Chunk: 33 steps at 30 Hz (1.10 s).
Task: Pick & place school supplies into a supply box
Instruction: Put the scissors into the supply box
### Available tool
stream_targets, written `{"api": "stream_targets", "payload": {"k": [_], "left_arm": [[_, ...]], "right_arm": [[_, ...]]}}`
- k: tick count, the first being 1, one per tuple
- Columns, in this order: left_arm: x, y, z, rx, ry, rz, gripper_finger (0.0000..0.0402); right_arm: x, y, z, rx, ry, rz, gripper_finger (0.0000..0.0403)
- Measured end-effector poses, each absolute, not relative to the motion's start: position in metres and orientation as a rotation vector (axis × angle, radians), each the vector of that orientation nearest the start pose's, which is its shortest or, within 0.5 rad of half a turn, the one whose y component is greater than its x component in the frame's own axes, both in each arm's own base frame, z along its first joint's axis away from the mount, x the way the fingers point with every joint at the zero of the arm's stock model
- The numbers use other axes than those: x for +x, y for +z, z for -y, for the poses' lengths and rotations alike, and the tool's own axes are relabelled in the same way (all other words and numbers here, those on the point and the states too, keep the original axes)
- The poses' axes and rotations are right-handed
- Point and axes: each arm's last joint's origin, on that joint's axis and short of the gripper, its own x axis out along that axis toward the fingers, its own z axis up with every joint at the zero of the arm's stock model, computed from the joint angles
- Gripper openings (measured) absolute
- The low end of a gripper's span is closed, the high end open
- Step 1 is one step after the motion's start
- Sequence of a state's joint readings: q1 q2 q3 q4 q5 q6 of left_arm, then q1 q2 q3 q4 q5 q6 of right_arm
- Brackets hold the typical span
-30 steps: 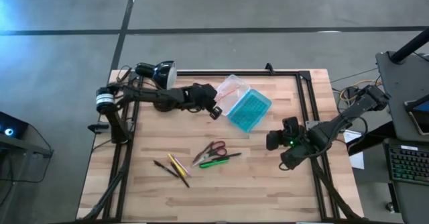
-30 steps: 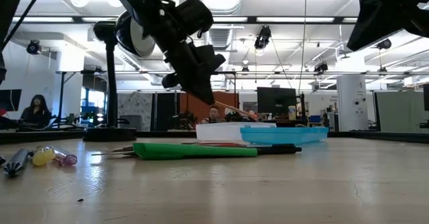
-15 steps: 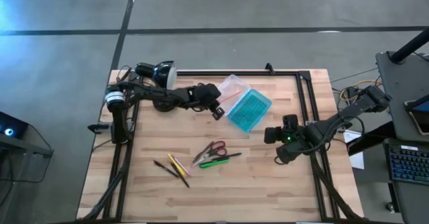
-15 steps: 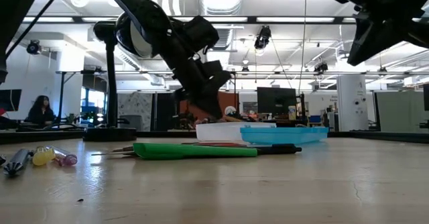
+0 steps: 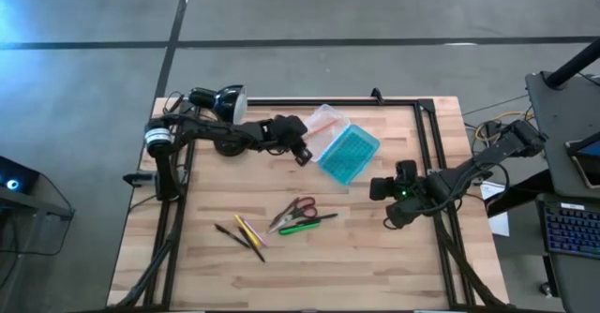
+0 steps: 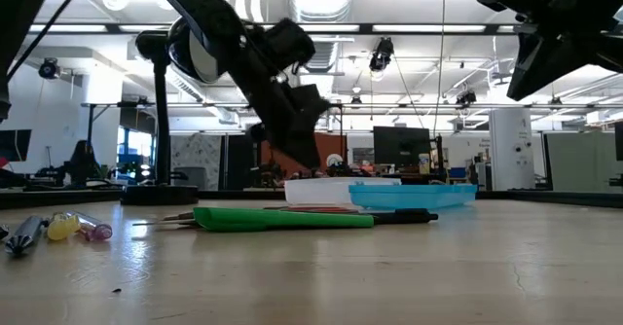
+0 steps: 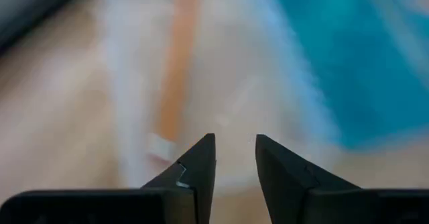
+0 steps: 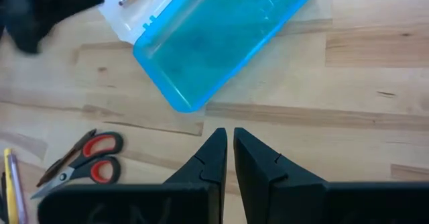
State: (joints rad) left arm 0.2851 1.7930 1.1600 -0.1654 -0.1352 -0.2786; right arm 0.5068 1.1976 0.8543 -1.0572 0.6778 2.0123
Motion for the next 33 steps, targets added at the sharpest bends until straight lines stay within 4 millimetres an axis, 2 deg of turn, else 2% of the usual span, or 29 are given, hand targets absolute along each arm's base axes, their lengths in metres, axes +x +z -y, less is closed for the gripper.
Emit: {"api": "stream_targets", "payload": {"k": [3, 6, 10, 17, 24, 33], "left_arm": [[0.361, 0.211, -0.084, -0.328, 0.284, -0.752, 0.0091], [0.357, 0.215, -0.053, -0.282, 0.129, -0.833, 0.0092], [0.351, 0.211, -0.022, -0.315, 0.086, -0.938, 0.0092], [0.362, 0.204, 0.031, -0.184, 0.018, -0.885, 0.0092], [0.369, 0.183, 0.057, -0.127, 0.058, -0.895, 0.0092], [0.376, 0.162, 0.056, -0.141, 0.239, -0.901, 0.0092]], "right_arm": [[0.175, 0.234, -0.077, 0.985, -1.070, -0.530, 0.0022], [0.176, 0.232, -0.077, 0.971, -1.045, -0.573, 0.0022], [0.176, 0.229, -0.076, 0.934, -1.028, -0.643, 0.0022], [0.174, 0.221, -0.074, 0.899, -1.023, -0.695, 0.0022], [0.174, 0.214, -0.076, 0.896, -0.991, -0.751, 0.0022], [0.174, 0.214, -0.076, 0.856, -0.971, -0.772, 0.0022]]}}
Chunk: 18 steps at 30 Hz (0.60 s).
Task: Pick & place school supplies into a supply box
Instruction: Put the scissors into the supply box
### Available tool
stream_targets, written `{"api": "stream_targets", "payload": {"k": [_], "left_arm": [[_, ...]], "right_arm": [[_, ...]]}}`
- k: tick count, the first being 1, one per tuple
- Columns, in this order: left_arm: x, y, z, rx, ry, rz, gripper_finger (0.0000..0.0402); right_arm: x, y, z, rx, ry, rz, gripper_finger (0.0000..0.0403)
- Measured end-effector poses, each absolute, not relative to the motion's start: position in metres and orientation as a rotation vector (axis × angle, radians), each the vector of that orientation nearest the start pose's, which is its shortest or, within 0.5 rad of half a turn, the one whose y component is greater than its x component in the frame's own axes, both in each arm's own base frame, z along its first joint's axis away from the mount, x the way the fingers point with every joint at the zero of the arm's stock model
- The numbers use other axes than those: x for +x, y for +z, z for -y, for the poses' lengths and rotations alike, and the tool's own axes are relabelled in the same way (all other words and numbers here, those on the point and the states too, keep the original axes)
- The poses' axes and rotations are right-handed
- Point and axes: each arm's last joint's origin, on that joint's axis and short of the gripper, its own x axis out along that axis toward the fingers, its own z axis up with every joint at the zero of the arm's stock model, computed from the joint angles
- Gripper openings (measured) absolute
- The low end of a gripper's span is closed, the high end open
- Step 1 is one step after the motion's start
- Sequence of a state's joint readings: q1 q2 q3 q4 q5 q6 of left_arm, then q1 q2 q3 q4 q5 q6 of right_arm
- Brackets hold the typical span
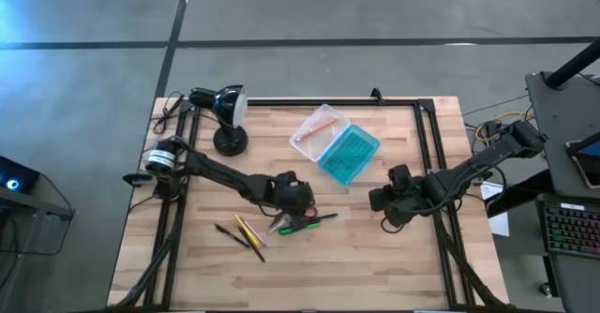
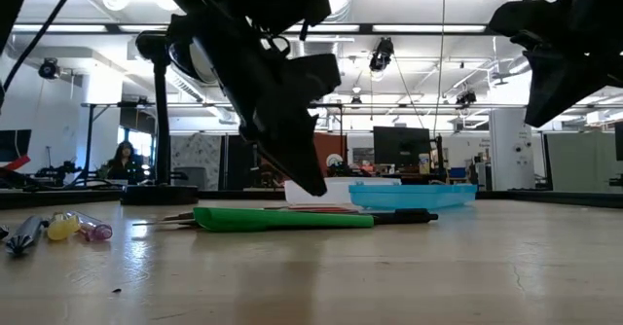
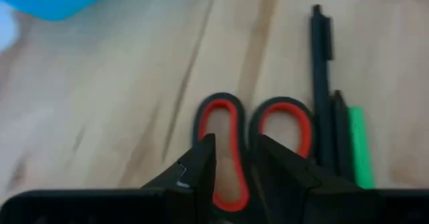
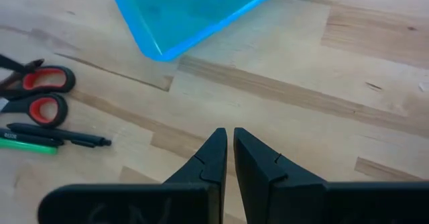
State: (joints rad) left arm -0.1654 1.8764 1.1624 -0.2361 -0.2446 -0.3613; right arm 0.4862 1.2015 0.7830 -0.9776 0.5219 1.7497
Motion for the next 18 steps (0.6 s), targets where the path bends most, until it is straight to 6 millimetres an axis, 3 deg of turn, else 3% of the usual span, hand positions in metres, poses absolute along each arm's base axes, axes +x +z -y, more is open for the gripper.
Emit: {"api": "stream_targets", "payload": {"k": [11, 18], "left_arm": [[0.396, 0.156, 0.064, -0.168, 0.202, -0.905, 0.0092], [0.402, 0.136, 0.064, -0.123, 0.255, -1.013, 0.0092]], "right_arm": [[0.174, 0.213, -0.076, 0.846, -0.959, -0.785, 0.0022], [0.174, 0.213, -0.076, 0.839, -0.956, -0.789, 0.0022]]}}
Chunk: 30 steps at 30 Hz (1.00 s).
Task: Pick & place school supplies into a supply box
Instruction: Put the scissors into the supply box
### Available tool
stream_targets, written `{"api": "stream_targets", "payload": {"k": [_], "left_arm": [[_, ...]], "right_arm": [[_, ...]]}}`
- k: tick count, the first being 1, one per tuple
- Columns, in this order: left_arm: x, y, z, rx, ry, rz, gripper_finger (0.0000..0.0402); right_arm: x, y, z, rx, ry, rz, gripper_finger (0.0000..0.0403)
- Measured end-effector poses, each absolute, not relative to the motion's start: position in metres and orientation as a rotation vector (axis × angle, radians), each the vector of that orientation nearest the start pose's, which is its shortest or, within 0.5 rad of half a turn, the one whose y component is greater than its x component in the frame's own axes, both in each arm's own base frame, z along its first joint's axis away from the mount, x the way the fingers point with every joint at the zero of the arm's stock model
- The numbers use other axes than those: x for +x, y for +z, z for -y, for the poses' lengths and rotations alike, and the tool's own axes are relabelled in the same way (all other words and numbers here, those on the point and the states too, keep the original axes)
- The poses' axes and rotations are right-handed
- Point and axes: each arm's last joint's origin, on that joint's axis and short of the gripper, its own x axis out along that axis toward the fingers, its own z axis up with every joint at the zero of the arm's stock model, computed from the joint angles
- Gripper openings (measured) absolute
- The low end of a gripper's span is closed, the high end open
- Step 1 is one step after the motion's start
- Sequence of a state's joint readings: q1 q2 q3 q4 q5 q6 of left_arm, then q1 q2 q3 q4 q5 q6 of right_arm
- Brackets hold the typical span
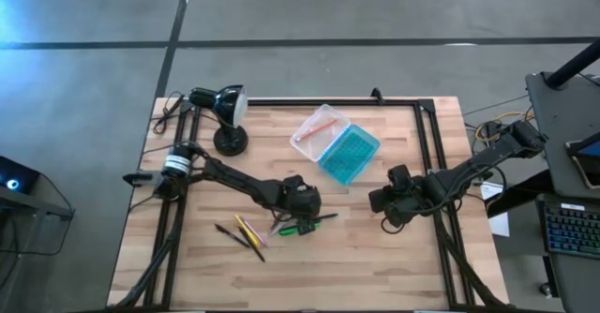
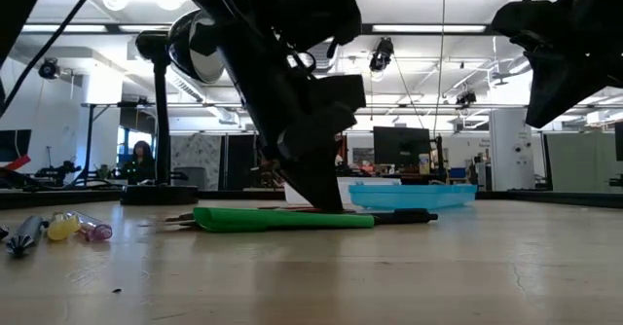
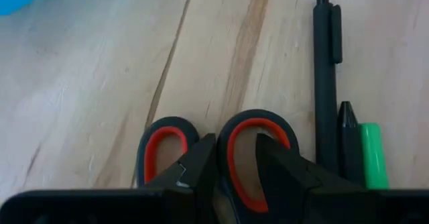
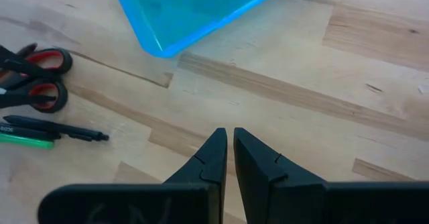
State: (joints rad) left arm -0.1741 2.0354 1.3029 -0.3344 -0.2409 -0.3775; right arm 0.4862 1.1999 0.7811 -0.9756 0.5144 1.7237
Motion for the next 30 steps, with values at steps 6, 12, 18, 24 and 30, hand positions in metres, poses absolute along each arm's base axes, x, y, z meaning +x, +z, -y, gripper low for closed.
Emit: {"api": "stream_targets", "payload": {"k": [6, 12, 18, 24, 30], "left_arm": [[0.401, 0.128, 0.063, -0.109, 0.264, -1.048, 0.0092], [0.398, 0.154, 0.061, -0.116, 0.293, -1.018, 0.0092], [0.398, 0.191, 0.059, -0.103, 0.347, -0.940, 0.0092], [0.390, 0.182, 0.054, -0.222, 0.454, -0.982, 0.0092], [0.381, 0.163, 0.054, -0.252, 0.479, -1.011, 0.0092]], "right_arm": [[0.173, 0.213, -0.075, 0.836, -0.959, -0.791, 0.0022], [0.173, 0.212, -0.075, 0.834, -0.964, -0.792, 0.0022], [0.172, 0.210, -0.075, 0.826, -0.970, -0.798, 0.0022], [0.171, 0.209, -0.074, 0.825, -0.971, -0.798, 0.0022], [0.171, 0.208, -0.074, 0.824, -0.971, -0.798, 0.0022]]}}
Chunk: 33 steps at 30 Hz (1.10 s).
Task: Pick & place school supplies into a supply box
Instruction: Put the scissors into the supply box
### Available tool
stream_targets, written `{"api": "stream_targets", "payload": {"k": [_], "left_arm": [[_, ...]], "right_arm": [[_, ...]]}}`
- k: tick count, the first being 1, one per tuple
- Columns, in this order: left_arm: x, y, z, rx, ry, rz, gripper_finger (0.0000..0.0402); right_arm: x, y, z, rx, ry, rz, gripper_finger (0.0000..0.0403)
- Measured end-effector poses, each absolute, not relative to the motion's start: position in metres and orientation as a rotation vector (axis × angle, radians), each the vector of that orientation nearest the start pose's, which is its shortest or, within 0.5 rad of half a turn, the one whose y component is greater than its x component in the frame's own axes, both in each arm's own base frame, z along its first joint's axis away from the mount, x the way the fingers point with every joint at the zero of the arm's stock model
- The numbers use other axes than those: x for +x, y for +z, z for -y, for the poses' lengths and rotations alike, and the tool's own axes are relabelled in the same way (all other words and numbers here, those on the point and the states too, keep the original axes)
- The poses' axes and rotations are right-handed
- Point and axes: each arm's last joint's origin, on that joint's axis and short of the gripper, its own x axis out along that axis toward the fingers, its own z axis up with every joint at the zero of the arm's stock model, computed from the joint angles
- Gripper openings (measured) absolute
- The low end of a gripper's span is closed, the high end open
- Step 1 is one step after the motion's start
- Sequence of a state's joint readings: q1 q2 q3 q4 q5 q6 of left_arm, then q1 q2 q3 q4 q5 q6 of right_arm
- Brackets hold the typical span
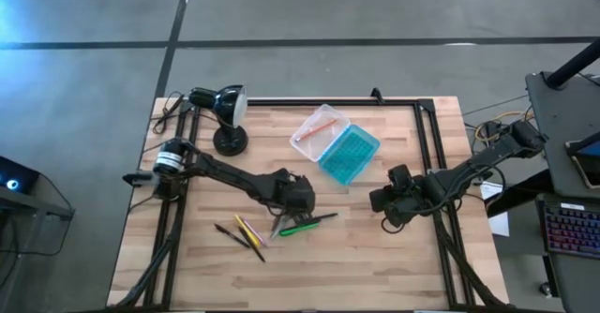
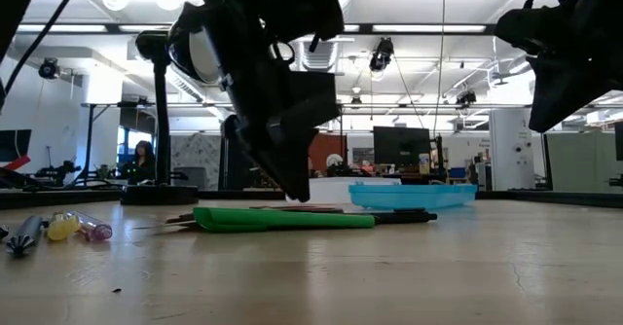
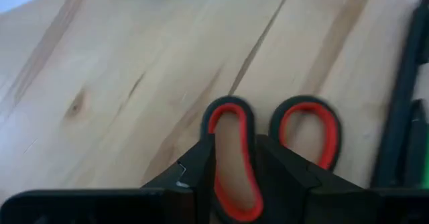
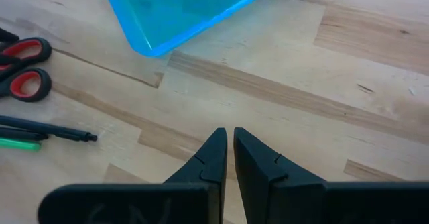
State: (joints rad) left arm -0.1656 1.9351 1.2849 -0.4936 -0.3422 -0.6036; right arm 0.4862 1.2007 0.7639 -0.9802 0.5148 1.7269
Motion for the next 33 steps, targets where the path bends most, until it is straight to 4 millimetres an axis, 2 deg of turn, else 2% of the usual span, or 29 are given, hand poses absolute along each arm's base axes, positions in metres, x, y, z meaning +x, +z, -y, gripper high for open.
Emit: {"api": "stream_targets", "payload": {"k": [5, 11, 20, 23, 28, 33], "left_arm": [[0.377, 0.152, 0.056, -0.238, 0.453, -0.998, 0.0092], [0.375, 0.149, 0.056, -0.237, 0.451, -0.994, 0.0092], [0.369, 0.138, 0.051, -0.224, 0.476, -1.006, 0.0091], [0.369, 0.137, 0.051, -0.224, 0.468, -0.998, 0.0073], [0.371, 0.138, 0.053, -0.221, 0.422, -0.994, 0.0015], [0.372, 0.140, 0.053, -0.250, 0.390, -0.997, 0.0010]], "right_arm": [[0.171, 0.208, -0.074, 0.821, -0.969, -0.800, 0.0022], [0.171, 0.208, -0.074, 0.815, -0.968, -0.803, 0.0022], [0.166, 0.199, -0.072, 0.816, -1.003, -0.806, 0.0022], [0.166, 0.198, -0.072, 0.822, -1.008, -0.808, 0.0022], [0.166, 0.198, -0.072, 0.820, -1.007, -0.796, 0.0022], [0.167, 0.198, -0.071, 0.815, -1.006, -0.776, 0.0022]]}}
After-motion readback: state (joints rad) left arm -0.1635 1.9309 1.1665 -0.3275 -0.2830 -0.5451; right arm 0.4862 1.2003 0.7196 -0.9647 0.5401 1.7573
